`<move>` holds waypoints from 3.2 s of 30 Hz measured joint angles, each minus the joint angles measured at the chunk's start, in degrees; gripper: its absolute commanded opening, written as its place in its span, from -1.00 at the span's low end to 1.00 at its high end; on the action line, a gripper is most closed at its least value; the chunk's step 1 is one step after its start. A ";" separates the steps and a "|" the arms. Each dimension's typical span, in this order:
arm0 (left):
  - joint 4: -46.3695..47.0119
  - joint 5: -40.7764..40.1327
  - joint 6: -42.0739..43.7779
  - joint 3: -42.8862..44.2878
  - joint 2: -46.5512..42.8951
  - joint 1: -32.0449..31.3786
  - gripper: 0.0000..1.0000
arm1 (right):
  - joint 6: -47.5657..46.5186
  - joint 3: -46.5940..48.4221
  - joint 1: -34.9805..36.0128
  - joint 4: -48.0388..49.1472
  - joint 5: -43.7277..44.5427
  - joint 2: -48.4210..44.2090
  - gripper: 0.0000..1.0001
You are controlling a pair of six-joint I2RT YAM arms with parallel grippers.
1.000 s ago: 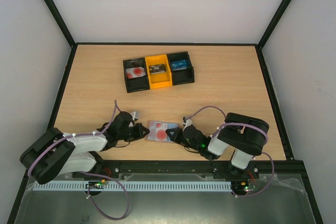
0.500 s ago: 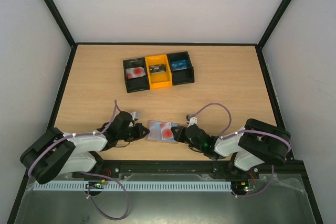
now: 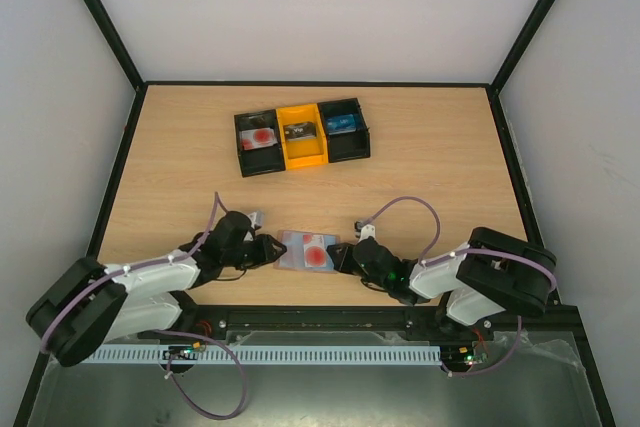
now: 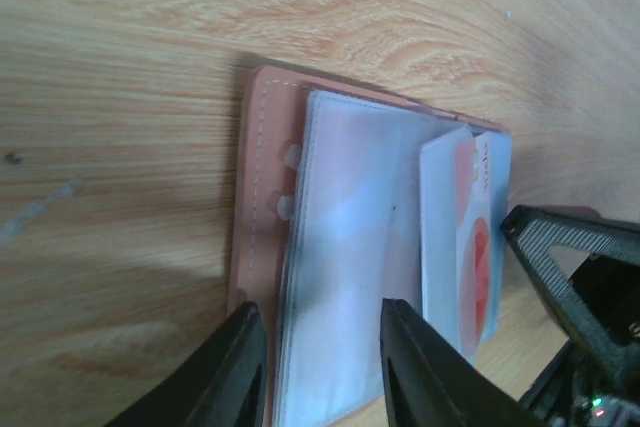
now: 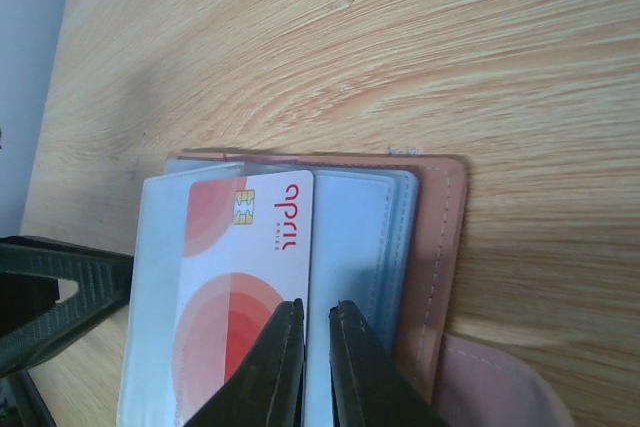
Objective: Take the credit cards out of the card holder
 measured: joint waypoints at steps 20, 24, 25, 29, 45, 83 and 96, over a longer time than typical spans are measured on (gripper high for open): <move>-6.75 -2.05 -2.36 7.26 -4.24 -4.57 -0.63 | -1.09 2.29 -0.07 -3.45 -2.60 -0.87 -0.74; -3.76 -1.44 -2.64 7.85 -0.92 -5.29 -0.83 | -1.05 2.51 -0.07 -3.45 -3.21 0.37 -0.72; -3.17 -1.29 -2.54 7.82 0.33 -5.35 -0.87 | -0.98 2.64 -0.07 -3.39 -3.43 0.68 -0.70; -0.17 -0.59 -2.43 7.74 5.42 -5.46 -0.94 | -0.76 2.89 -0.07 -2.80 -3.89 1.16 -0.65; 7.43 -0.50 -2.27 5.81 13.35 -5.53 -0.95 | 1.46 3.15 -0.28 2.56 -5.14 4.98 -0.66; 9.90 -0.63 -3.56 4.07 11.89 -5.57 -0.58 | 0.44 -0.11 -0.28 1.55 -5.25 -2.54 -0.96; -0.85 -1.86 0.26 7.82 3.85 -5.57 0.12 | -7.32 -1.09 -0.28 -18.01 -2.23 -28.39 -0.96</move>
